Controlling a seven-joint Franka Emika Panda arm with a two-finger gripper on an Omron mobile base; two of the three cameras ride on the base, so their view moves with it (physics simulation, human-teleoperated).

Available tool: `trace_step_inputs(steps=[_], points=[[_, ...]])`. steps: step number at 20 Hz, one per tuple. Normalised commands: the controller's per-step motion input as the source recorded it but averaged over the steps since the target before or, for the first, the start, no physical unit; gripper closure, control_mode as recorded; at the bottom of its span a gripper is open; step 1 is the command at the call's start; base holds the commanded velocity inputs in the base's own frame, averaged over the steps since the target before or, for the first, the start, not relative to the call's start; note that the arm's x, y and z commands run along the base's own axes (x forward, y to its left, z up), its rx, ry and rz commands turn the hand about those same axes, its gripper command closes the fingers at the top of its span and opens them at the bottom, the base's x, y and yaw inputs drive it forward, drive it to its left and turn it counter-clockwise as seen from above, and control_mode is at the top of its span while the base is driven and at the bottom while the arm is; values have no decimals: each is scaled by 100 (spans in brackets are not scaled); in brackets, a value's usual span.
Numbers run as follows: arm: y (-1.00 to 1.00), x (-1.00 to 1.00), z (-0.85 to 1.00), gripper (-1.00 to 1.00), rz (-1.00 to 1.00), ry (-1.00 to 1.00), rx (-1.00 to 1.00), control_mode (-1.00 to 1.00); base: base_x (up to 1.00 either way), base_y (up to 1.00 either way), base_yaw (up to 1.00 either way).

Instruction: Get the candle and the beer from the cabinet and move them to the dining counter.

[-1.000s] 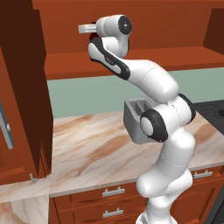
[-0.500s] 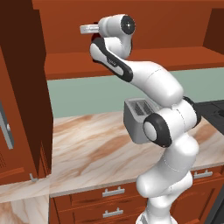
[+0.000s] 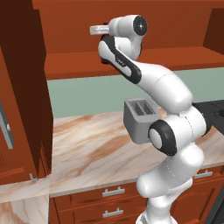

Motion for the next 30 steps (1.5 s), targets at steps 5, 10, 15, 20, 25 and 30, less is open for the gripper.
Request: trace_step_inputs(steps=[5, 10, 15, 20, 25, 30], points=[[-55, -48, 0, 100, 0, 0, 0, -100, 0, 0, 0], [-52, -65, 7, 100, -2, 0, 0, -100, 0, 0, 0], [-57, -76, 7, 100, -3, 0, 0, -100, 0, 0, 0], [-59, -88, 9, 100, -5, 0, 0, -100, 0, 0, 0], [-52, -94, 11, 100, -7, 0, 0, -100, 0, 0, 0], [-37, -97, 0, 100, -8, 9, 0, -100, 0, 0, 0]])
